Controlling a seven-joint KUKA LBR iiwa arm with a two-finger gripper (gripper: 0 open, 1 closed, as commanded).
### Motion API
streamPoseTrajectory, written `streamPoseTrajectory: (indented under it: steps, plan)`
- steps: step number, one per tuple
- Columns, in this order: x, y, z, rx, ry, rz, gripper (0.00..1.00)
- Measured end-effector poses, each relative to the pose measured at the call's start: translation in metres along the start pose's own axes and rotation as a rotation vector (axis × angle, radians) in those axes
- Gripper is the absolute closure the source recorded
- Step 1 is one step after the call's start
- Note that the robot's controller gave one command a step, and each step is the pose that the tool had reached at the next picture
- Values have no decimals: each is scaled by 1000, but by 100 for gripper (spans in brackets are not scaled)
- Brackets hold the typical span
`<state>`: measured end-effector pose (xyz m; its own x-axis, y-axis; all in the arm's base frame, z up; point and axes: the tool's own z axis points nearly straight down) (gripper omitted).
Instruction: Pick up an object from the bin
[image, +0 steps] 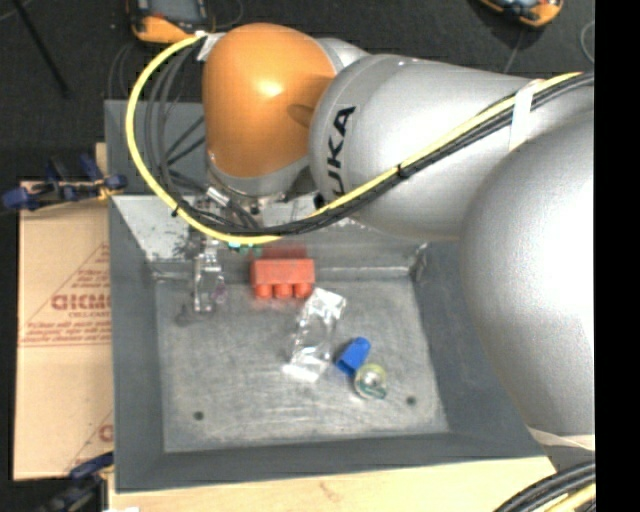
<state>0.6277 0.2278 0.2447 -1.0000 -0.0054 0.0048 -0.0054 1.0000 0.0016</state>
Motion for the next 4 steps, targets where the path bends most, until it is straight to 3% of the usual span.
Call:
streamPoseTrajectory:
  steps: [1, 2, 3, 4]
  plan:
    - [31, -92, 116, 6, 1, -110, 0]
    - [5, -141, 148, -1, -13, -127, 0]
    - [53, -218, 143, 1, -5, 176, 0]
    - [73, -255, 169, -5, -29, 225, 0]
